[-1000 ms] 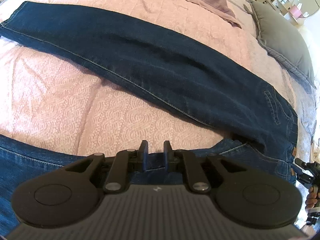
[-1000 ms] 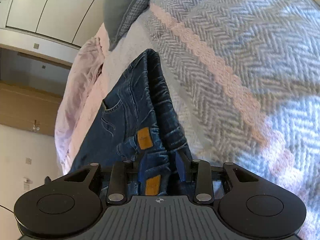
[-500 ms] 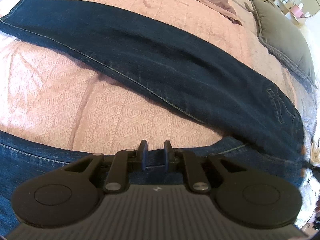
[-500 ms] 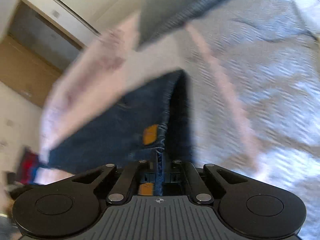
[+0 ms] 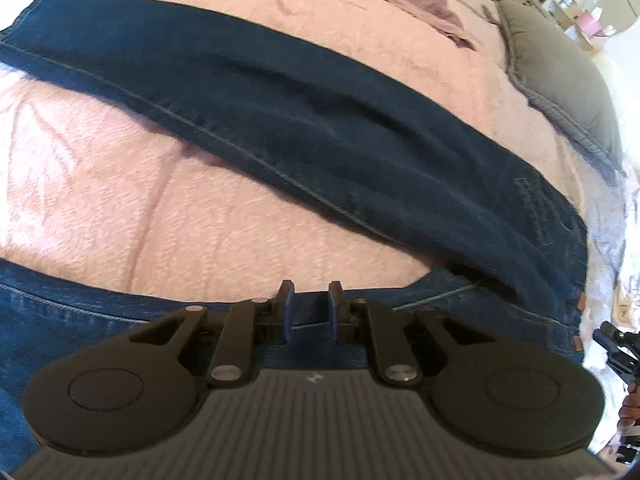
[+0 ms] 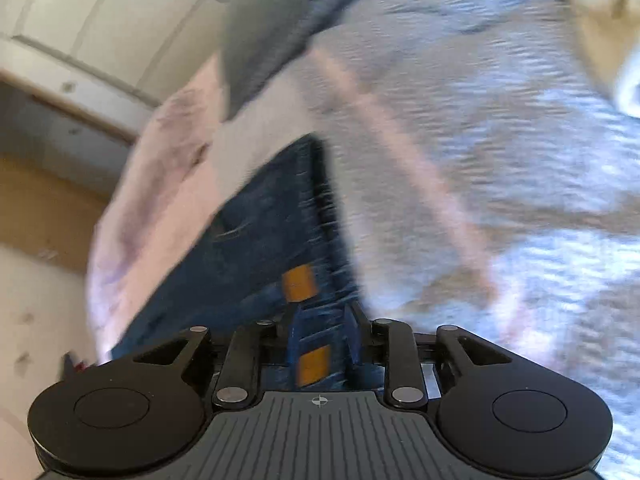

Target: Fold clothes

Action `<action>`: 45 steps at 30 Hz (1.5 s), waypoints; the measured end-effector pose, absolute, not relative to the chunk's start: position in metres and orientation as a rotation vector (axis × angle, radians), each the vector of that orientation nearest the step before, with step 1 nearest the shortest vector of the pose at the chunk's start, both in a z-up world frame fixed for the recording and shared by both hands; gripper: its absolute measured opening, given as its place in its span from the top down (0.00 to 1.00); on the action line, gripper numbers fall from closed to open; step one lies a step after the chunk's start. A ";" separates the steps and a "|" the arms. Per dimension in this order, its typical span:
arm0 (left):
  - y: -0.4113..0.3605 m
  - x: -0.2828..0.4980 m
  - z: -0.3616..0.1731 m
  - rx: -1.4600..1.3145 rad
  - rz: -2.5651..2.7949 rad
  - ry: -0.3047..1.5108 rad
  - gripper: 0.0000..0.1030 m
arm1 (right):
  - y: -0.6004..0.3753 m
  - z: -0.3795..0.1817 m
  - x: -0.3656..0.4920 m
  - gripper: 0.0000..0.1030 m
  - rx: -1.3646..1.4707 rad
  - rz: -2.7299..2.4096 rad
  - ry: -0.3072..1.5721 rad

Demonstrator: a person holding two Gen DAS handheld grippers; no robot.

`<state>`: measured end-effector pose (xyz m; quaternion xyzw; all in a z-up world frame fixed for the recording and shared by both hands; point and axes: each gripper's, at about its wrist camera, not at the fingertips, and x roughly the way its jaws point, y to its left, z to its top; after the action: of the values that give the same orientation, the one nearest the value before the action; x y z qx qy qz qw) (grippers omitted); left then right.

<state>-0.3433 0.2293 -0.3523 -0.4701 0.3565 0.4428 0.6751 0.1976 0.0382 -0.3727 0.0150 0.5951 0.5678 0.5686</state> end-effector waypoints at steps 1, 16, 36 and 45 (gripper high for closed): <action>0.228 -0.341 -0.352 -1.057 0.987 0.801 0.88 | 0.042 -0.375 0.195 0.73 0.004 1.353 1.420; 0.224 -0.335 -0.352 -1.082 0.989 0.795 0.88 | 0.068 -0.428 0.203 0.73 0.113 1.469 1.702; 0.208 -0.353 -0.345 -1.028 1.025 0.816 0.87 | 0.066 -0.372 0.133 0.71 -0.342 1.160 1.283; 0.185 -0.372 -0.338 -1.061 1.035 0.790 0.87 | 0.015 -0.340 0.142 0.52 -0.220 1.154 1.339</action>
<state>-0.3718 0.1850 -0.3383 -0.4701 0.3501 0.4588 0.6678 0.1424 0.0145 -0.3399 -0.0962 0.5844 0.5036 0.6290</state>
